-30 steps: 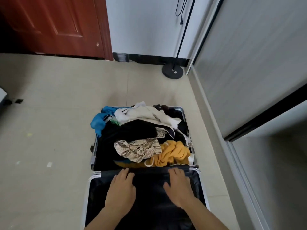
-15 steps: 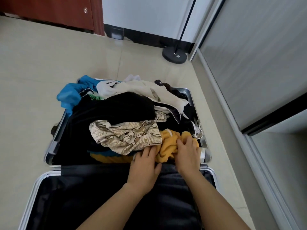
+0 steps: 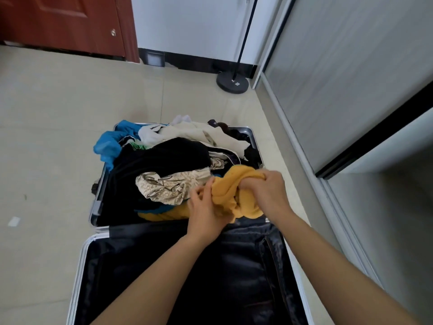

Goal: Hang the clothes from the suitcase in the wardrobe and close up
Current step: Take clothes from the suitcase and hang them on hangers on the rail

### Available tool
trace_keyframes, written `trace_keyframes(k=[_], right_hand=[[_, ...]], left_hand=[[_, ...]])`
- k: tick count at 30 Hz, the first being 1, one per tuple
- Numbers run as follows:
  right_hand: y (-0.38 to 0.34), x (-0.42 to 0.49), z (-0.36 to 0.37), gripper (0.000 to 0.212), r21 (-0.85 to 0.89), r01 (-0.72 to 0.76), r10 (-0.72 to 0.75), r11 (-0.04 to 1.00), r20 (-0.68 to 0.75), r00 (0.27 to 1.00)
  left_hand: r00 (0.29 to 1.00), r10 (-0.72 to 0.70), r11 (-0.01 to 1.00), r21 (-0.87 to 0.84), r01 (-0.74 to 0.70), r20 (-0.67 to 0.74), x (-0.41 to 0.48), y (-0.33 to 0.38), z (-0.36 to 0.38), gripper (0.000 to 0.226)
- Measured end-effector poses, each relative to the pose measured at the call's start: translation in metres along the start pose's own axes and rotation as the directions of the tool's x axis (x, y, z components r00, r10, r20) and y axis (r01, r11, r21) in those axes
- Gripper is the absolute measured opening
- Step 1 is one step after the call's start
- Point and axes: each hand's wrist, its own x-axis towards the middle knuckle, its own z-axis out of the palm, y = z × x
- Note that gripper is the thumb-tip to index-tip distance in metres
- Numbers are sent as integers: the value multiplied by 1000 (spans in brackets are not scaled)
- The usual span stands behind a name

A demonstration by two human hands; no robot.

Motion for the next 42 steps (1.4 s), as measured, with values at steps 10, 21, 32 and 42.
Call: trace_keyframes(k=[10,21,32,42], right_hand=[[-111,-45,-54,19,402,219,-238,889,-3,971],[-17,-40,-5,99,-48,33,-9,998,419,908],[-70,-63,-2,20,297,-46,-39,954,277,960],[-290,-132,-174,30,285,-112,22,952,304,953]], left_hand=[[992,70,935,-339,-101,-101,-27,94,-104,11],[982,-177,680,-714,166,60,-52,158,-162,22],[956,-137,410,-864,293,260,-48,189,-212,46],[963,-76,522,-813,259,258,-112,411,-348,39]])
